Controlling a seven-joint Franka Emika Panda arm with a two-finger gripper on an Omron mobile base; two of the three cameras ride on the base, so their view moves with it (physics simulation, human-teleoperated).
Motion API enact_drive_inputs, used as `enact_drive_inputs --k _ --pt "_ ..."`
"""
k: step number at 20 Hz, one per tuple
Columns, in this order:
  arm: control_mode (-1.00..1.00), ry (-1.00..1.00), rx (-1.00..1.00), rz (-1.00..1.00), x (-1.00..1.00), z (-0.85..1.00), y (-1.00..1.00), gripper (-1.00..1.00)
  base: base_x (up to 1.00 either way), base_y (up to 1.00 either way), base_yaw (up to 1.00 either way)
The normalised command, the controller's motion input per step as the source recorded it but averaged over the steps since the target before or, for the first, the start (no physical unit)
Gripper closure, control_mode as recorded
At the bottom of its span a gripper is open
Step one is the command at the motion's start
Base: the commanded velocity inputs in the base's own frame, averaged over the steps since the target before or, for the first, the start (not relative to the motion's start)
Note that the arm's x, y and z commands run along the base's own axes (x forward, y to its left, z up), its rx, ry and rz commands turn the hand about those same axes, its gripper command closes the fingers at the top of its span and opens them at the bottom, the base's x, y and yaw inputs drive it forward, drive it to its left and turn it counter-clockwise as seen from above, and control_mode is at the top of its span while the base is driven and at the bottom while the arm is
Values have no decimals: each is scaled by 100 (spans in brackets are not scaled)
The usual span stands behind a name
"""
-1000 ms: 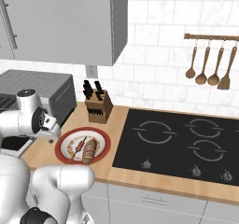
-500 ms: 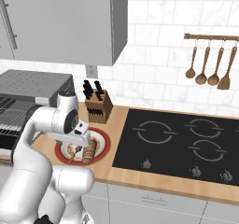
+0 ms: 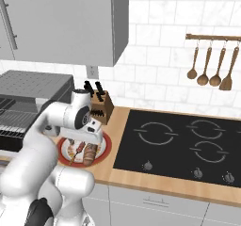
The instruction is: Pick up the kebab skewer and baguette bread, and place them inside the toaster oven. Close the toaster oven door and start by setting the timer.
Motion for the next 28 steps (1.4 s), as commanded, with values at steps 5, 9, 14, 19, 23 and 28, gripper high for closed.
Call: enact_drive_inputs --k 5,9,14,19,23,28 --pt "-100 0 0 1 58 0 -19 -100 0 0 0" --pt "-100 0 -1 4 39 -25 -17 -100 0 0 0" --pt "-100 2 -6 22 0 -48 2 -100 0 0 0" --pt "-100 6 -1 16 -1 -27 0 -100 0 0 0" --pt "-100 2 0 0 -29 -34 0 -100 0 0 0" --pt "-100 1 0 0 -10 -14 1 -100 0 0 0"
